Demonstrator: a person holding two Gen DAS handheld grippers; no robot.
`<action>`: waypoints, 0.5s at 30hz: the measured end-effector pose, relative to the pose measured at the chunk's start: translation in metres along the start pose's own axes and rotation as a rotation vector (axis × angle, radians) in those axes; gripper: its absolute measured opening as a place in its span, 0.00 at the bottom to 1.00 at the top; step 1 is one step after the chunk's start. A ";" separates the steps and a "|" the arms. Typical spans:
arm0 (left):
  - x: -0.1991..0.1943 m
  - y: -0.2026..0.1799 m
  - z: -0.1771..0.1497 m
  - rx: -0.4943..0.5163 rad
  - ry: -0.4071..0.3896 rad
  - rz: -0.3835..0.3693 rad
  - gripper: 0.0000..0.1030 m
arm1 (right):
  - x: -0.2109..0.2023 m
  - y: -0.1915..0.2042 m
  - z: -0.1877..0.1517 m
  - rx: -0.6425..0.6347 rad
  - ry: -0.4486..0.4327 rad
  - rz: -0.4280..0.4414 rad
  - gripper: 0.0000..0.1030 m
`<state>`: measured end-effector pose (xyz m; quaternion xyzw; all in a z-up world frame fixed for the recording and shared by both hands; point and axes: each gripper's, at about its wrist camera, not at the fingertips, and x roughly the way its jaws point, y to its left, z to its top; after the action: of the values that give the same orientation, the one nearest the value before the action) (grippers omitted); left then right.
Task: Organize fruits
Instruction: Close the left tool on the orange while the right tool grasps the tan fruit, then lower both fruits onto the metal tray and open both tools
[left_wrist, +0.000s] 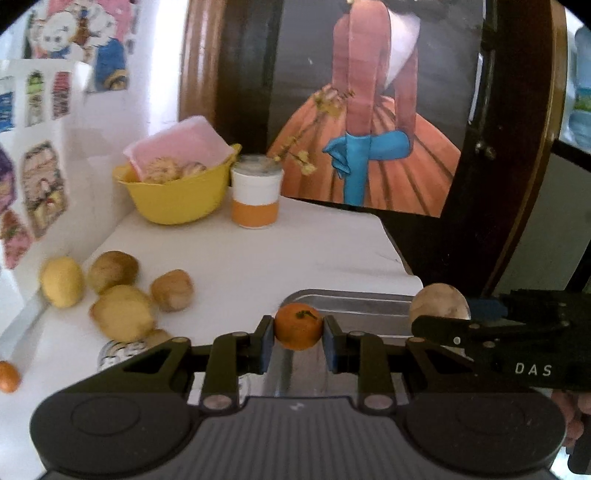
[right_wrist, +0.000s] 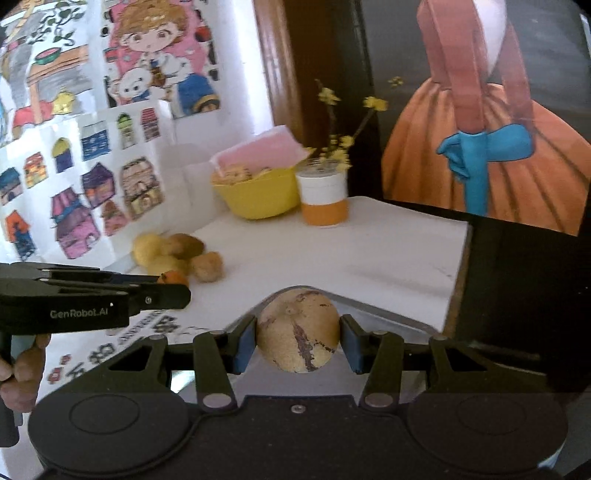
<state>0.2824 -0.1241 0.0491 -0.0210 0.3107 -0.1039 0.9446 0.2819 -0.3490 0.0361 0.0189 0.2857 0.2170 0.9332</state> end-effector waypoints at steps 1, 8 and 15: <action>0.006 -0.001 0.000 0.002 0.006 -0.004 0.29 | 0.003 -0.003 -0.002 -0.008 -0.005 -0.006 0.49; 0.054 -0.011 0.005 0.038 0.038 -0.012 0.29 | 0.039 -0.019 -0.011 -0.066 0.011 -0.033 0.49; 0.081 -0.016 0.000 0.055 0.067 -0.014 0.29 | 0.062 -0.024 -0.017 -0.086 0.036 -0.032 0.49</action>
<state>0.3435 -0.1569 0.0034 0.0065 0.3392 -0.1197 0.9330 0.3283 -0.3466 -0.0140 -0.0297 0.2933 0.2144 0.9312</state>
